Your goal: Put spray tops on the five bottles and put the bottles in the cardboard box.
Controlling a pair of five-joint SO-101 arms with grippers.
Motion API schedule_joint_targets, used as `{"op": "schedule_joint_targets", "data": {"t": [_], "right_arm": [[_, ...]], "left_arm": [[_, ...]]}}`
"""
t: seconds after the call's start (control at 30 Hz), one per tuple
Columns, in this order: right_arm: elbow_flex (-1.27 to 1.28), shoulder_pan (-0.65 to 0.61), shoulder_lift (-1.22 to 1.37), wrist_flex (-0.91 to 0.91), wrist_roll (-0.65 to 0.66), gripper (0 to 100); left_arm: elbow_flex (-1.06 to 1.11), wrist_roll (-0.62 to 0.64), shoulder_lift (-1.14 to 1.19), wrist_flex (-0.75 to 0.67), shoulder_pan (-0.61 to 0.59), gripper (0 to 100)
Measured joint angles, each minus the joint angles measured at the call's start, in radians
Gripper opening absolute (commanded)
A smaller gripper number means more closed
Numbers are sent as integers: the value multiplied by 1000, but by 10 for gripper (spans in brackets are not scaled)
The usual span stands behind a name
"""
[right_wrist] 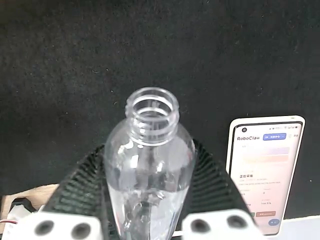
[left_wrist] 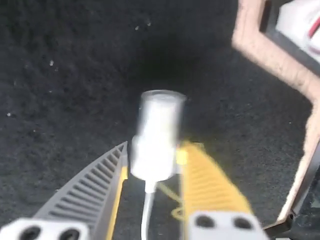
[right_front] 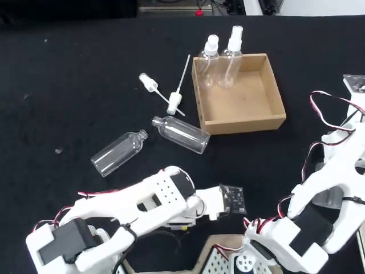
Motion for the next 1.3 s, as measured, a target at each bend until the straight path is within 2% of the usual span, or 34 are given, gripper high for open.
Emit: {"op": "schedule_joint_targets", "data": {"t": [0.13, 0.23, 0.4, 0.53, 0.77, 0.87, 1.0, 1.13, 1.3], "right_arm": [[0, 0, 0, 0, 0, 11], [0, 0, 0, 0, 0, 11], [-8, -21, 0, 54, 2, 11], [-66, -75, 0, 69, -34, 11], [-66, -242, -196, 69, -152, 11], [-9, -385, -339, 69, -233, 11], [103, -640, -503, 23, -390, 11], [285, -864, -629, -166, -494, 11], [537, -1043, -778, -442, -549, 11]], "left_arm": [[-6, 51, 0, 23, 2, 58], [-55, 58, -3, 112, -18, 58], [-192, 68, -138, 331, -138, 58], [-292, 68, -327, 466, -267, 57], [-333, 75, -678, 502, -554, 55], [-333, 161, -796, 465, -649, 55], [-333, 361, -885, 338, -766, 56], [-333, 563, -910, 167, -819, 57], [-333, 675, -911, -34, -822, 58]]}}
